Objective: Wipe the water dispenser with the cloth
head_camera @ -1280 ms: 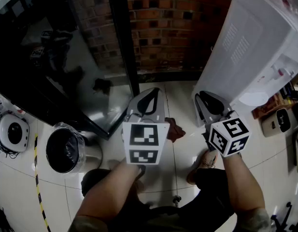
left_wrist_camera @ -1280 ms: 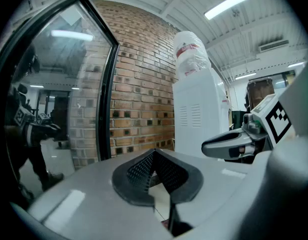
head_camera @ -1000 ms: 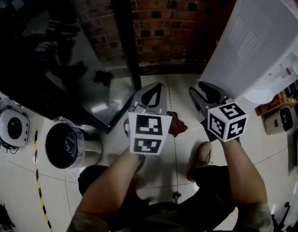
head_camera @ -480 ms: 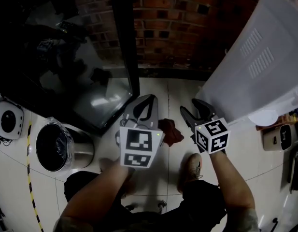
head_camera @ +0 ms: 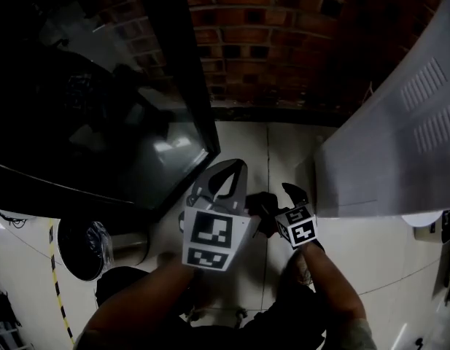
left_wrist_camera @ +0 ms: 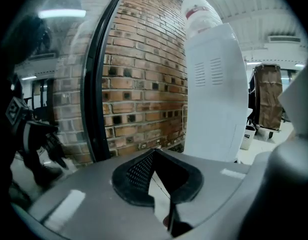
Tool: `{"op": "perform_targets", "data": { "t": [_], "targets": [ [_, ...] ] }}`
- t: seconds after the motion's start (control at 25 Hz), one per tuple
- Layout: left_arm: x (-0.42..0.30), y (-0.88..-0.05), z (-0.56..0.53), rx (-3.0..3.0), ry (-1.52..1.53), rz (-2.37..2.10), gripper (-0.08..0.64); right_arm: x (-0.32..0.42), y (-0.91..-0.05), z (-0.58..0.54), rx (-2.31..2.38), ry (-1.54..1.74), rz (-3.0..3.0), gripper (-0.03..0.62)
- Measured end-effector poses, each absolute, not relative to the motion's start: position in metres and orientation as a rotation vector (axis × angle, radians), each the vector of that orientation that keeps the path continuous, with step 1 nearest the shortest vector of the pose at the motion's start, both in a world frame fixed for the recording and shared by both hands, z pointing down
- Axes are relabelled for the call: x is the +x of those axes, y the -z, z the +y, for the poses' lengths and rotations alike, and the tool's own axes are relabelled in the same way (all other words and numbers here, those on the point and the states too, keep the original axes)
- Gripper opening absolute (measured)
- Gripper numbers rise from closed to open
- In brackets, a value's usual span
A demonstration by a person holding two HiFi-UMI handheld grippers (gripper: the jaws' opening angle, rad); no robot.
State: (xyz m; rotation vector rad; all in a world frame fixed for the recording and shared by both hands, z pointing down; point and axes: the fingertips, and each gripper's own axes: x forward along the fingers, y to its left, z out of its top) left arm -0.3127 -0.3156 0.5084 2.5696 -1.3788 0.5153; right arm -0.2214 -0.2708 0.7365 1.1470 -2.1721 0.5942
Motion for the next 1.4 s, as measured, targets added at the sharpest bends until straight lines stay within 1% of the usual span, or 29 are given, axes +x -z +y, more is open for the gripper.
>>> {"op": "perform_targets", "data": {
  "t": [0.2, 0.44, 0.52, 0.56, 0.64, 0.72, 0.8, 0.92, 1.08, 1.4],
  "targets": [
    [-0.323, -0.519, -0.331, 2.557, -0.535, -1.371, 0.000, -0.208, -0.827, -0.267, 1.110, -0.694, -2.006, 0.371],
    [-0.335, -0.535, -0.338, 2.522, -0.568, -1.353, 0.000, -0.209, -0.881, -0.248, 1.018, -0.764, -1.907, 0.373],
    [-0.335, -0.539, -0.338, 2.529, -0.586, -1.336, 0.000, -0.216, -0.892, -0.241, 0.972, -0.775, -1.888, 0.364],
    [-0.334, -0.541, -0.337, 2.531, -0.595, -1.329, 0.000, -0.218, -0.897, -0.237, 0.945, -0.774, -1.871, 0.342],
    [-0.332, -0.543, -0.336, 2.532, -0.601, -1.321, 0.000, -0.221, -0.903, -0.228, 0.883, -0.781, -1.840, 0.238],
    [-0.327, -0.540, -0.336, 2.541, -0.592, -1.313, 0.000, -0.224, -0.904, -0.219, 0.826, -0.803, -1.816, 0.111],
    [-0.320, -0.531, -0.334, 2.563, -0.572, -1.303, 0.000, -0.220, -0.898, -0.211, 0.808, -0.811, -1.796, 0.081],
    [-0.309, -0.507, -0.332, 2.606, -0.516, -1.306, 0.000, -0.207, -0.867, -0.218, 0.924, -0.811, -1.829, 0.074],
    [-0.298, -0.477, -0.329, 2.652, -0.448, -1.338, 0.000, -0.179, -0.785, -0.248, 1.183, -0.716, -1.918, 0.071],
    [-0.285, -0.432, -0.297, 2.699, -0.380, -1.427, 0.000, -0.162, -0.555, -0.259, 1.521, -0.191, -2.018, 0.071]
  ]
}}
